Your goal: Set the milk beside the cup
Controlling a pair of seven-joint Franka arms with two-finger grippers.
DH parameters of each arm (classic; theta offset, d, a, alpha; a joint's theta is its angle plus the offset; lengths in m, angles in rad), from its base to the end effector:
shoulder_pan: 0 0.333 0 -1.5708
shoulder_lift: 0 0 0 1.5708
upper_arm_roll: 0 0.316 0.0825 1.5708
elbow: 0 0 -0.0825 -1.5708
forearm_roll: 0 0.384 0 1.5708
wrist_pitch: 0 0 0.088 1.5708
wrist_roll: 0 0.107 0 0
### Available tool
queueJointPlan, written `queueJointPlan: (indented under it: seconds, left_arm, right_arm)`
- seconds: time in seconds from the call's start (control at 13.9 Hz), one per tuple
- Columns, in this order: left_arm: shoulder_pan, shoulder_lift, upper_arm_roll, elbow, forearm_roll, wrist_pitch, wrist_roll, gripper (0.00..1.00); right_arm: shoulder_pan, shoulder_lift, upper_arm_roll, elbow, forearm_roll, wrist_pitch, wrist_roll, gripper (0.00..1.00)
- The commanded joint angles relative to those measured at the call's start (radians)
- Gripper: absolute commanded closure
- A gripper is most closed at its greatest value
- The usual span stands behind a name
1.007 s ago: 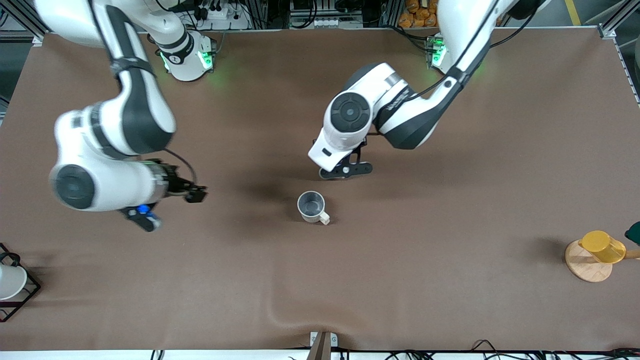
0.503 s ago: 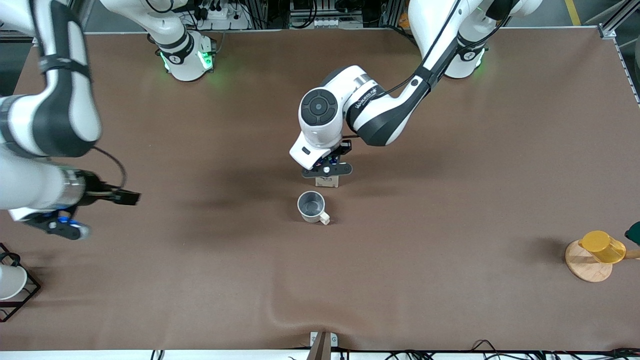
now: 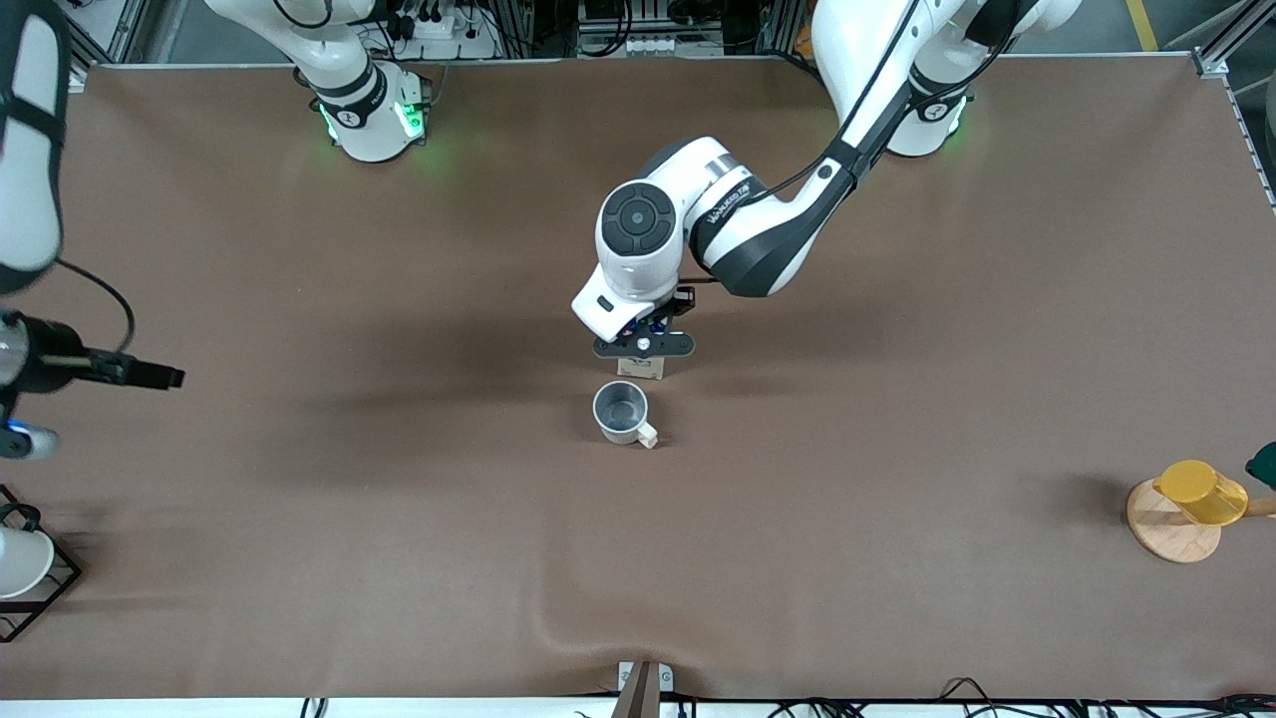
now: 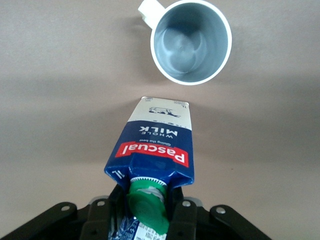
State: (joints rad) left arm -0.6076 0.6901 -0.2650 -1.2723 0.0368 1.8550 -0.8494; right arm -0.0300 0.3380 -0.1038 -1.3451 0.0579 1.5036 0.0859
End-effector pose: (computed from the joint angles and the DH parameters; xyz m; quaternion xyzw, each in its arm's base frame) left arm 0.5034 -0.5246 0.3500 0.9968 0.0080 -0.0788 0.0118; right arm 0.6371 -0.0688 0.5226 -0.9901 0.1084 0.0885 0.0137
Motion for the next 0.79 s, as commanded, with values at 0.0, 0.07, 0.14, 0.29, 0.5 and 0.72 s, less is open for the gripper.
queueJointPlan:
  seconds: [0.0, 0.07, 0.14, 0.29, 0.5, 0.72]
  left_arm:
    - [-0.006, 0.031, 0.012, 0.034, -0.038, 0.033, 0.019, 0.62]
    - [-0.006, 0.032, 0.013, 0.033, -0.038, 0.039, 0.019, 0.62]
    - [-0.006, 0.032, 0.015, 0.033, -0.038, 0.041, 0.019, 0.62]
    - [-0.001, 0.032, 0.015, 0.031, -0.038, 0.041, 0.019, 0.53]
    - [0.006, 0.028, 0.015, 0.031, -0.040, 0.041, 0.024, 0.00]
    - [0.023, -0.003, 0.010, 0.031, -0.044, 0.027, 0.024, 0.00]
  right_arm:
    - [-0.021, -0.128, 0.019, -0.113, -0.020, 0.015, -0.003, 0.00]
    - [-0.013, -0.170, 0.021, -0.164, -0.020, 0.029, 0.000, 0.00]
    - [-0.010, -0.215, 0.022, -0.218, -0.020, 0.071, 0.006, 0.00]
    - [-0.021, -0.261, 0.022, -0.293, -0.020, 0.119, 0.006, 0.00]
    - [-0.010, -0.312, 0.024, -0.353, -0.020, 0.159, 0.006, 0.00]
    - [-0.013, -0.313, 0.026, -0.355, -0.018, 0.165, -0.003, 0.00]
